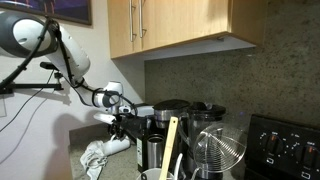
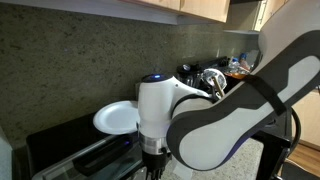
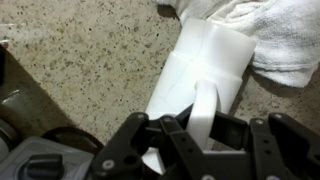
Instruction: Move the mug to the left side of the counter
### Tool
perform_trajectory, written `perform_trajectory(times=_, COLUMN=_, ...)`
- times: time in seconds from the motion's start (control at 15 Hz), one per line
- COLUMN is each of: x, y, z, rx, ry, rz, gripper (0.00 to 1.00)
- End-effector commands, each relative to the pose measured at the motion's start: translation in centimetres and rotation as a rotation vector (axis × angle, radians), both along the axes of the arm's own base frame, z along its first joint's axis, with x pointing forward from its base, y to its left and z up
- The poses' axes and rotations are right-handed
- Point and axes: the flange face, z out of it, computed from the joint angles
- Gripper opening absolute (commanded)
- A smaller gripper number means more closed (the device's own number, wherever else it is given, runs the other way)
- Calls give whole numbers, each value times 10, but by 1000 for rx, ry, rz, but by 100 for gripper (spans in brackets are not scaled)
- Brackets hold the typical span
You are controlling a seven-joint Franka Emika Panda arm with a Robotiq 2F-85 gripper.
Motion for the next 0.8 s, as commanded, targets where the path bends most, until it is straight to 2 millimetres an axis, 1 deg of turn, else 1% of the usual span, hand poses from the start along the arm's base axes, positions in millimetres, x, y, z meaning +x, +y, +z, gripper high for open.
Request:
perform_trajectory(times=0.0, x=5, y=4, z=0, rx=-6, ry=9, rz=-12, gripper=34)
perform_trajectory(times=0.07, x=5, y=4, z=0, rx=-6, ry=7, rz=-13, gripper=41)
perform_trajectory(times=0.13, x=6, y=5, z=0, rx=-6, ry=6, rz=-13, gripper=50)
perform_trajectory(times=0.2, x=7, y=5, z=0, rx=-7, ry=5, rz=-13, gripper=56)
perform_trajectory(times=0.27, x=8, y=5, z=1, rx=-7, ry=4, rz=-13, gripper=65)
perform_trajectory(times=0.33, x=9, y=6, z=1, rx=-8, ry=3, rz=-13, gripper=71)
perform_trajectory(times=0.4, x=10, y=7, z=0, rx=-11, ry=5, rz=-13, gripper=80)
perform_trajectory(times=0.53, x=10, y=8, z=2, rx=-19, ry=30, rz=1, gripper=93)
perform_trajectory(times=0.6, x=9, y=8, z=3, rx=-29, ry=42, rz=6, gripper=99)
perform_trajectory(times=0.73, x=8, y=10, z=7, rx=-57, ry=60, rz=9, gripper=100)
